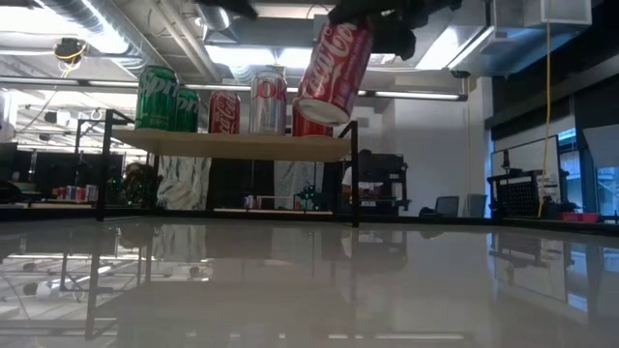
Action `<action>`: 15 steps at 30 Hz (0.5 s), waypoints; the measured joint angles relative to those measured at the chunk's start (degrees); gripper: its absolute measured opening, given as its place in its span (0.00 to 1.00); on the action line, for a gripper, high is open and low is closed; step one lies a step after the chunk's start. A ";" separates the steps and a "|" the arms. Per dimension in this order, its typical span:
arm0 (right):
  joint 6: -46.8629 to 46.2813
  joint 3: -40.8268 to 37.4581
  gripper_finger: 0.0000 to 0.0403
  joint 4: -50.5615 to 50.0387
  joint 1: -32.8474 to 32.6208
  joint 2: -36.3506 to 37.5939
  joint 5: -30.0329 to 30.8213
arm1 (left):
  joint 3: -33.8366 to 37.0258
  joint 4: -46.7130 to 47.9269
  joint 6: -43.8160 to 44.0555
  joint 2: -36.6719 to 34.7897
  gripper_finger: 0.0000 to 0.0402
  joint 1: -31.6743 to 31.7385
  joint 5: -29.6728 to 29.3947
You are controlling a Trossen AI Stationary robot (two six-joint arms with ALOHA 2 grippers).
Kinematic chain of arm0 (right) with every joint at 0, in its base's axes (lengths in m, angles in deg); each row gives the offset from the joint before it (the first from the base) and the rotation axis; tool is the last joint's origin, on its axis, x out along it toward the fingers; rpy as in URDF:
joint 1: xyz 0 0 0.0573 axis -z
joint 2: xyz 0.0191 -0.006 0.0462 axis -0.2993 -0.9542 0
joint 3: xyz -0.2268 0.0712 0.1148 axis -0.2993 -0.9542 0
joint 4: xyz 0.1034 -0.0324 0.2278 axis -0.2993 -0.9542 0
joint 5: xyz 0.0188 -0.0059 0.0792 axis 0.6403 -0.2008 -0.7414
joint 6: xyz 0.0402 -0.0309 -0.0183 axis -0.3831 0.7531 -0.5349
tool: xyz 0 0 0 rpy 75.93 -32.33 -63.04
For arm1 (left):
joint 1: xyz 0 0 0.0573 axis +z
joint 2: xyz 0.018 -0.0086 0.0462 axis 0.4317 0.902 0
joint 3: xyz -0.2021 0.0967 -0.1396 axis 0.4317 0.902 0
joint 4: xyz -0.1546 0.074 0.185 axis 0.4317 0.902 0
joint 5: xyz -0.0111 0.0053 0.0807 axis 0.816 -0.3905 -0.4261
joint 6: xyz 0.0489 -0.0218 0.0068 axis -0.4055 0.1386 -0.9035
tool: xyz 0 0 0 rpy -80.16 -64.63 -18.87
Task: Place canned beverage on shelf
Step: Put the red white soda can on the shelf aligned with the other red white soda can
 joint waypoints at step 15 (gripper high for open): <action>-12.20 0.75 0.72 0.40 4.07 0.00 0.43 | 12.22 -22.16 1.56 9.54 0.99 -2.66 -18.02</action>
